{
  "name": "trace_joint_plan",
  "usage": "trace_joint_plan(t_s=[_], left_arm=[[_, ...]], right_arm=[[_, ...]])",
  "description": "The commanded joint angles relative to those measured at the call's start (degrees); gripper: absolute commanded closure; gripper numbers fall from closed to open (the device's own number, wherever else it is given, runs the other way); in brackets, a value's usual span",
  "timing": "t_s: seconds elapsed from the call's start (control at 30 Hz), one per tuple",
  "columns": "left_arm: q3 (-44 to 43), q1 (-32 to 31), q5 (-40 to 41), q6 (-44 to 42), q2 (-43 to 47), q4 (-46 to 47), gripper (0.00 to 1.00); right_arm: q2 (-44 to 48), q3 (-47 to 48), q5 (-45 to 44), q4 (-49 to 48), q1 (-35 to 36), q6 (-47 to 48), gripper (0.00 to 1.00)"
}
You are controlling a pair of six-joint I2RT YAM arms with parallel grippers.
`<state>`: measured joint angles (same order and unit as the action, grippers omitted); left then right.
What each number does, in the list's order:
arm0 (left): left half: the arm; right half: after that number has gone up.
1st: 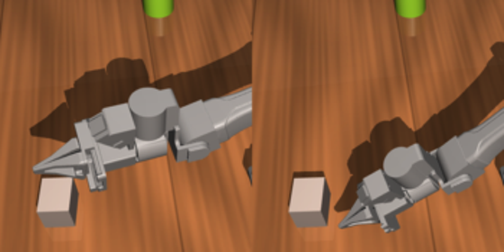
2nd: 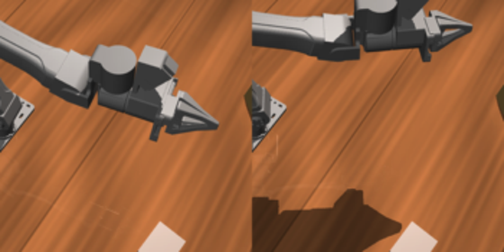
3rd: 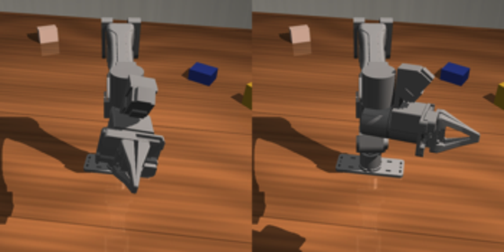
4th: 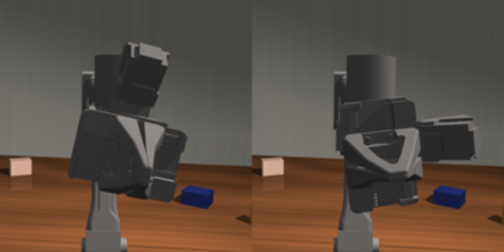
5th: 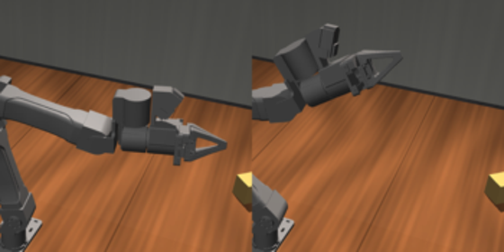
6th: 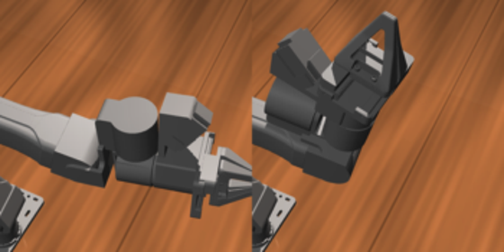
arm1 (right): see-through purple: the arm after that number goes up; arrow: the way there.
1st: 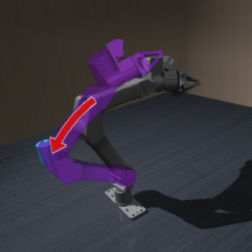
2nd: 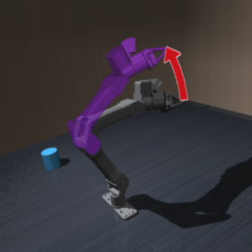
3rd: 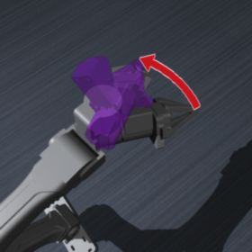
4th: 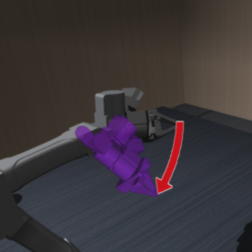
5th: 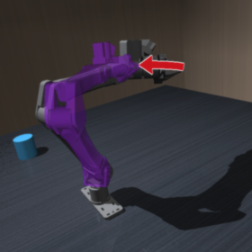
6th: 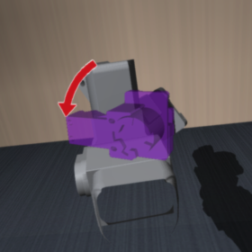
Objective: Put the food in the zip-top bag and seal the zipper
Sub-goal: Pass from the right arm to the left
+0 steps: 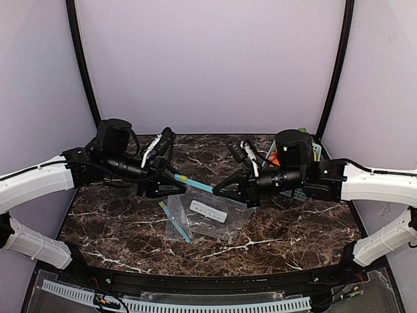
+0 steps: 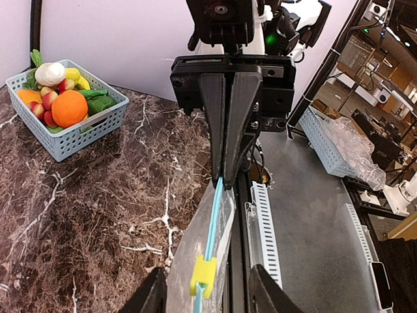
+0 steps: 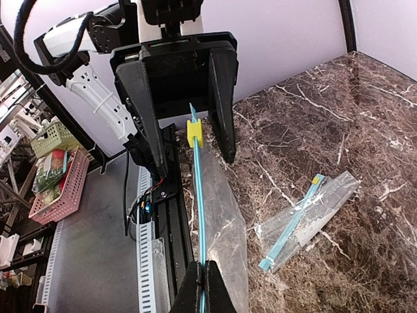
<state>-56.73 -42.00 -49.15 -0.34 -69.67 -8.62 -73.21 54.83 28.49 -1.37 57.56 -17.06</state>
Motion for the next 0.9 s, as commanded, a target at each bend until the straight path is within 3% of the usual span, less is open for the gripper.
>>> trace_joint_plan(t_s=[0.0,0.07,0.2,0.37,0.57,0.67,0.87], left_arm=[[0.6,0.21,-1.81,-0.06,0.15,-0.21,0.55],[0.45,0.19,-2.07,-0.02,-0.12,-0.33,0.54],[0.5,0.17,-2.62,-0.03,-0.37,-0.37,0.62],[0.43,0.21,-2.93,-0.01,-0.69,-0.38,0.61],[0.45,0.22,-2.7,-0.27,-0.5,-0.29,0.77],[0.49,0.19,-2.46,-0.22,-0.51,-0.34,0.9],[0.53,0.19,-2.12,-0.4,-0.56,-0.43,0.99]], right_arm=[[0.2,-0.14,1.1,-2.2,-0.58,-1.07,1.0],[0.37,-0.24,1.22,-2.39,-0.74,-1.13,1.0],[0.59,-0.93,1.32,-2.91,-1.24,-1.68,1.0],[0.98,-1.48,2.36,-3.99,-1.8,-2.43,1.0],[0.77,-1.79,2.53,-4.0,-2.02,-2.43,1.0],[0.66,-1.83,2.71,-3.99,-2.02,-2.45,1.0],[0.6,-1.4,3.36,-3.23,-2.01,-2.07,1.0]])
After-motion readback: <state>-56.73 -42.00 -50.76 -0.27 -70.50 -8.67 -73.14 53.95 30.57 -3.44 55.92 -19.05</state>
